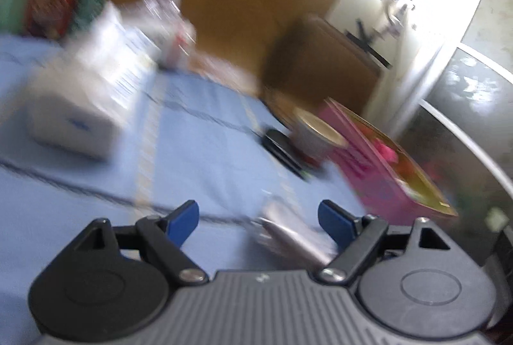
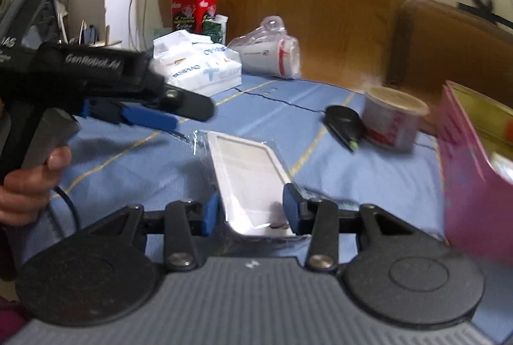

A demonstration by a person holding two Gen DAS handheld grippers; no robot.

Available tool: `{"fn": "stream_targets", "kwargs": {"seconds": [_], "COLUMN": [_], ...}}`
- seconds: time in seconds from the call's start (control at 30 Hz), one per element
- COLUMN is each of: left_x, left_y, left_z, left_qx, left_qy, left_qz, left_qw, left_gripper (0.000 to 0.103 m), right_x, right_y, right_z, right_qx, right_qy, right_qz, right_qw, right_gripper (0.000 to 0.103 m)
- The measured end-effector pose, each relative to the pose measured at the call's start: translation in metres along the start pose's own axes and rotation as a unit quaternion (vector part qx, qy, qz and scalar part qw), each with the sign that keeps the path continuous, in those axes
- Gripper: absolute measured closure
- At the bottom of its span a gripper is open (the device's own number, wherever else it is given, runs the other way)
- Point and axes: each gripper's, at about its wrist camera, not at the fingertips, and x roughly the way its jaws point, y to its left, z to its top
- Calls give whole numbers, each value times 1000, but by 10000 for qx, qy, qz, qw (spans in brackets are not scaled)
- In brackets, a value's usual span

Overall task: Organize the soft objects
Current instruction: 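Close the left gripper on the clear-bagged white phone case, then carry the phone case into the pink tin and open the left gripper, then move the left gripper to the black green-tipped item and grasp it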

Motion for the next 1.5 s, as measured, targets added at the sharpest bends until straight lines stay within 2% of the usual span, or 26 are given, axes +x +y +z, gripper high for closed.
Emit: {"fn": "stream_targets", "kwargs": {"seconds": [0.07,0.13,0.2,0.27,0.33,0.37,0.4,0.43,0.47,0.53,0.63,0.77,0.87,0.97,1.03,1.1,1.17,1.23,1.27,1.4,1.5], "left_x": [10,25,33,37,37,37,36,35,33,28,28,35,57,96,124,148,170,176,174,139,107], "left_y": [-13,-25,-34,-38,-36,-37,-39,-43,-49,-68,-94,-142,-178,-205,-226,-242,-254,-253,-249,-217,-175], "left_z": [-3,-3,-3,-1,-2,-2,-2,-2,1,11,30,59,71,73,67,59,49,43,41,42,42], "left_qx": [-48,-31,44,25,-72,-90,-90,-72,-20,275,542,1106,1398,1580,1746,1945,2165,2221,2187,2119,2040], "left_qy": [245,560,617,716,696,681,657,632,584,446,348,85,61,204,322,407,445,409,408,196,78], "left_qz": [-72,97,348,415,396,389,383,323,231,116,-53,-472,-753,-879,-820,-658,-302,-70,-70,-112,173], "left_qw": [9997,9984,9975,9966,9968,9969,9971,9974,9980,9986,9979,9927,9873,9833,9807,9778,9748,9741,9749,9770,9788], "left_gripper": [22,41,60,62,64,65,69,72,76,76,76,76,76,75,71,60,49,49,49,45,42], "right_x": [-4,-5,-6,-7,-5,-6,-6,-8,-10,-16,-30,-56,-71,-77,-74,-64,-52,-48,-51,-74,-84], "right_y": [-5,-7,-9,-15,-24,-28,-30,-30,-31,-32,-38,-54,-77,-107,-131,-155,-175,-190,-193,-177,-153], "right_z": [-3,-5,-6,-8,-12,-15,-14,-15,-16,-18,-14,2,10,8,2,-2,-4,-8,-10,-14,-9], "right_qx": [300,442,469,551,770,843,907,896,952,1090,1151,1099,1008,1072,1188,1277,1326,1408,1474,1496,1339], "right_qy": [-82,-133,-140,-69,108,78,69,26,-50,-310,-789,-1496,-1768,-1752,-1611,-1370,-991,-819,-832,-1341,-1736], "right_qz": [21,63,29,27,19,91,140,153,181,223,1,-536,-1046,-1627,-1969,-2391,-2799,-3042,-3045,-2821,-2506], "right_qw": [9995,9989,9988,9985,9970,9964,9958,9959,9953,9933,9902,9811,9735,9651,9598,9528,9457,9386,9373,9381,9429], "right_gripper": [57,55,49,25,16,19,26,39,44,54,55,55,55,54,54,53,44,40,40,38,44]}}
